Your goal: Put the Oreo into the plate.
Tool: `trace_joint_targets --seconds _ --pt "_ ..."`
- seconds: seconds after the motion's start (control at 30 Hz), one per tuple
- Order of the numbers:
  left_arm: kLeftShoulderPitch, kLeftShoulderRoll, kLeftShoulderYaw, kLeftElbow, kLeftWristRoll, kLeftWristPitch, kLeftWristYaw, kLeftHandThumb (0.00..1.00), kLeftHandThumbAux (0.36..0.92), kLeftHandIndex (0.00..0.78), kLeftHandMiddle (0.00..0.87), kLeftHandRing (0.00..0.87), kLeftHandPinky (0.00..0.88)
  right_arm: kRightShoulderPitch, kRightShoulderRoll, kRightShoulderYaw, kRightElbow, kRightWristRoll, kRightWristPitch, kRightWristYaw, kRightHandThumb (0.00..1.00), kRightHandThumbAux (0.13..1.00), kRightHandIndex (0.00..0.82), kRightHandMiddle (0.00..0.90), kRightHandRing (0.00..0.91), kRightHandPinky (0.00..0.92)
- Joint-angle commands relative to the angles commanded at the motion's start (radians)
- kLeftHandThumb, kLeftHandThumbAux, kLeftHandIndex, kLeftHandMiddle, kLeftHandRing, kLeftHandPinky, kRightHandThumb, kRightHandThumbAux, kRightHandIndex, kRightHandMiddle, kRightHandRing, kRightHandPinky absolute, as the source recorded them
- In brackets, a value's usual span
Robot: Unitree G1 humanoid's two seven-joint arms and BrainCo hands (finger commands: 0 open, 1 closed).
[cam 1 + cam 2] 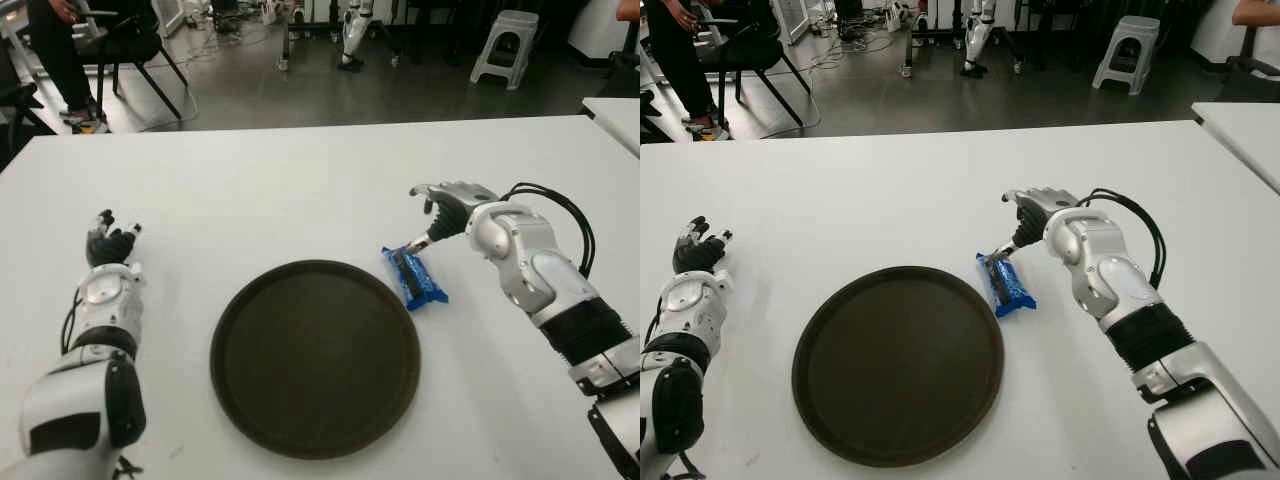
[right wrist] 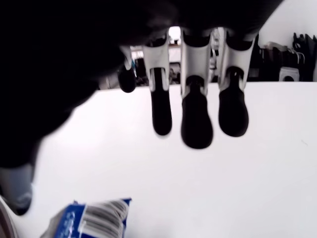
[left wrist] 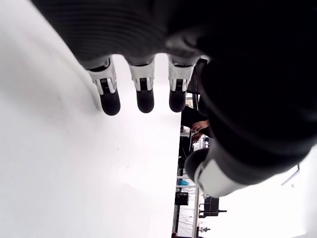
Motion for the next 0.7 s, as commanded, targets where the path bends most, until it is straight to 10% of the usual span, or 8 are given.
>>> trace_joint_targets --seconds 0.2,0.7 --pt "-0.001 0.001 0.001 0.0 -0.001 0.002 0.0 0.0 0.801 0.0 0.0 0.002 0.031 0.023 -0.003 0.014 -0.074 -0.033 0.059 0.07 0.0 0.531 0.0 0.577 0.744 0.737" --pt "-0.003 0.002 -0.003 0.002 0.003 0.009 0.008 0.0 0.796 0.0 0.009 0.015 0.044 0.068 0.002 0.01 -0.141 -0.077 0.081 0.094 0.0 0.455 0.0 0.299 0.678 0.687"
